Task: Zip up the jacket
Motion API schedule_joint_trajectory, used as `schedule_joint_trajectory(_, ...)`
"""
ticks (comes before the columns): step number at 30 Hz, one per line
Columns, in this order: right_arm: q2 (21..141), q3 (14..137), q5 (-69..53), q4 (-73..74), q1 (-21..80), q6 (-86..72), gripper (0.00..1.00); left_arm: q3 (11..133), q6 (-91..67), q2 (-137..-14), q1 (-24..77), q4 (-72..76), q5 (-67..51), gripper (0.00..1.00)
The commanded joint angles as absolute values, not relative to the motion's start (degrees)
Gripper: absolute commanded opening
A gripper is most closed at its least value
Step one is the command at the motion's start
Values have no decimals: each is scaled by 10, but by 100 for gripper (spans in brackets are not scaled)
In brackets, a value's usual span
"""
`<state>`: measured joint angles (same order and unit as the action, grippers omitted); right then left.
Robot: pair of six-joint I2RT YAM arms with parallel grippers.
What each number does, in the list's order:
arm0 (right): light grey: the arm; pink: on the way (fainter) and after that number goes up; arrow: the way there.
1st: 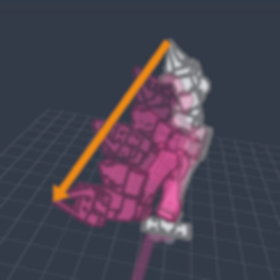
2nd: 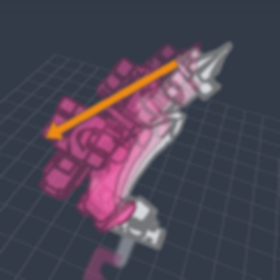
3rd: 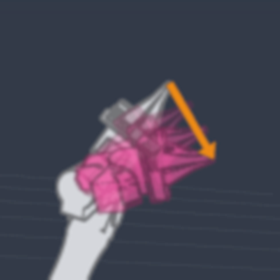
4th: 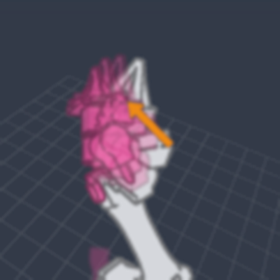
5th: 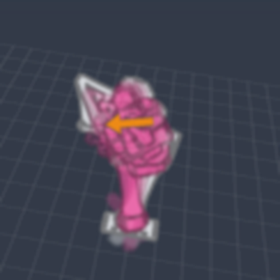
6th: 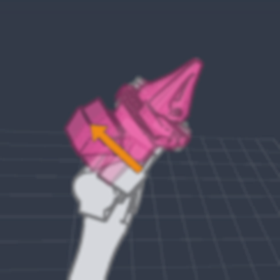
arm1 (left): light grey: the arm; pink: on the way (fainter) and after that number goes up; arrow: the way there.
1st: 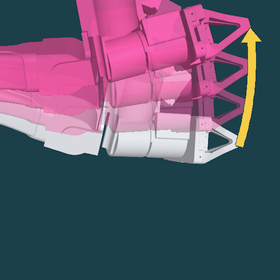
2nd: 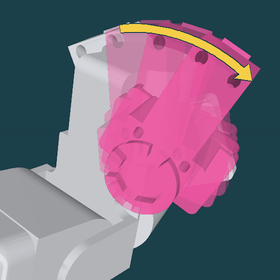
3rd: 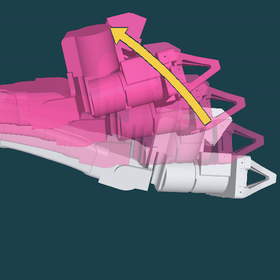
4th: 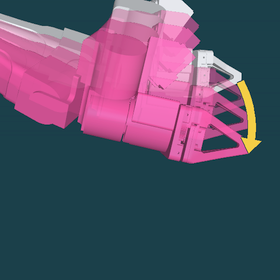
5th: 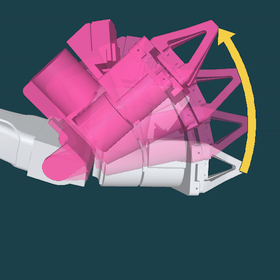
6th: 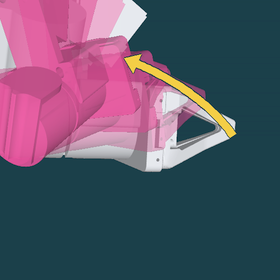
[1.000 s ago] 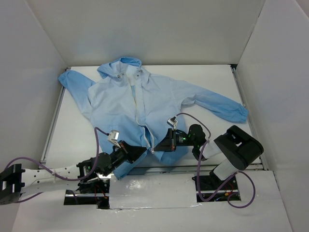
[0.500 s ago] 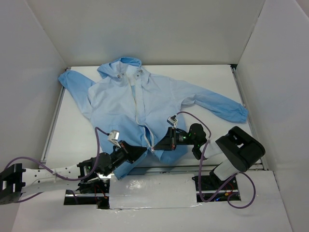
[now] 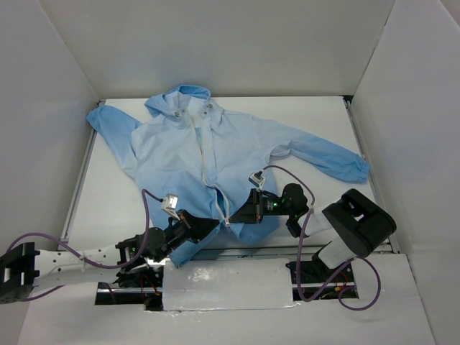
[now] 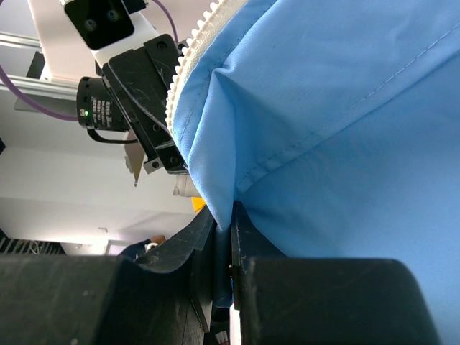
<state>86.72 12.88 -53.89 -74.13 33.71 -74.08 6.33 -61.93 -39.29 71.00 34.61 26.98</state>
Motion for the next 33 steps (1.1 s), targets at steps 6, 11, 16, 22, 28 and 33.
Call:
schedule_joint_trajectory(6,844,131,-555,-1009,334,-736,0,73,-633,-387,710,381,272,0)
schedule_joint_trajectory(11,839,131,-561,-1010,335,-735,0,72,-637,-384,710,379,278,0)
schedule_joint_trajectory(16,853,121,-561,-1010,335,-730,0,78,-637,-384,710,372,281,0)
schedule_joint_trajectory(22,846,120,-563,-1009,336,-728,0,83,-634,-384,710,369,280,0)
schedule_joint_trajectory(28,860,135,-562,-1009,335,-731,0,81,-638,-392,710,378,272,0)
schedule_joint_trajectory(33,862,143,-563,-1010,333,-733,0,79,-641,-392,710,379,269,0)
